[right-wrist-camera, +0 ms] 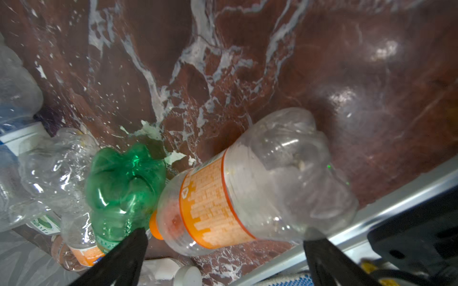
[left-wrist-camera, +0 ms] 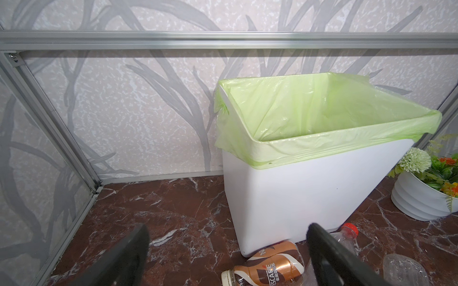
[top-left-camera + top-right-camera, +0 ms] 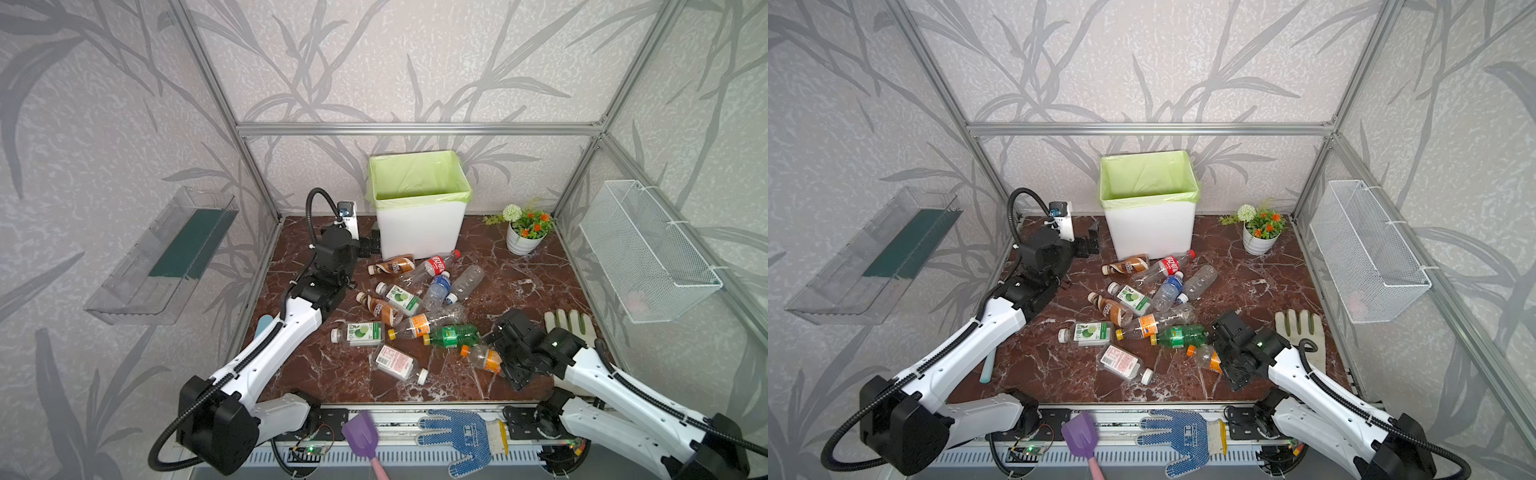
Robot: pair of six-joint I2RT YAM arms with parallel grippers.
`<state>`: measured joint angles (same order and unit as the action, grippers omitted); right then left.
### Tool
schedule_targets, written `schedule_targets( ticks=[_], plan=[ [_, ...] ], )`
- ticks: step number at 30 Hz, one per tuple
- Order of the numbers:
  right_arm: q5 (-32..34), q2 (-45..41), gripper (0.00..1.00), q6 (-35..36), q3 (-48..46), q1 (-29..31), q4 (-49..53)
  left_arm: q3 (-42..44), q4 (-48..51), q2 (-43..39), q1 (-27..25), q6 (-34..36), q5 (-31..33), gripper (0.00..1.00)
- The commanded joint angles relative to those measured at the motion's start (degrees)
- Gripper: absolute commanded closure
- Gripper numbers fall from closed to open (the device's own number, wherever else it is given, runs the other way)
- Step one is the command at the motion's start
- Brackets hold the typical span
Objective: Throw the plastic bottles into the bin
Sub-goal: 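Withdraw the left gripper while the right gripper grasps the orange-labelled bottle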
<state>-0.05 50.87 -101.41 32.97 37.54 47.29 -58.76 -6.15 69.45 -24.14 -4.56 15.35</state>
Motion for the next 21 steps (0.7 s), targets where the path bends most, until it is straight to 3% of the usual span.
schedule_targets(
  ticks=[1,13,21],
  plan=[
    [3.14,0.80,0.04,0.14,-1.39,-1.75,-2.90,0.43,0.86,-0.61,0.23,-0.36,-0.13,0.01],
    [0.91,8.90,0.16,11.13,-2.29,-11.20,-9.24,-0.04,1.92,0.07,0.24,-0.62,-0.46,0.01],
    [-0.94,16.44,0.35,16.23,-0.31,-12.38,-13.46,0.51,4.43,-0.65,0.33,-1.28,1.80,0.01]
  ],
)
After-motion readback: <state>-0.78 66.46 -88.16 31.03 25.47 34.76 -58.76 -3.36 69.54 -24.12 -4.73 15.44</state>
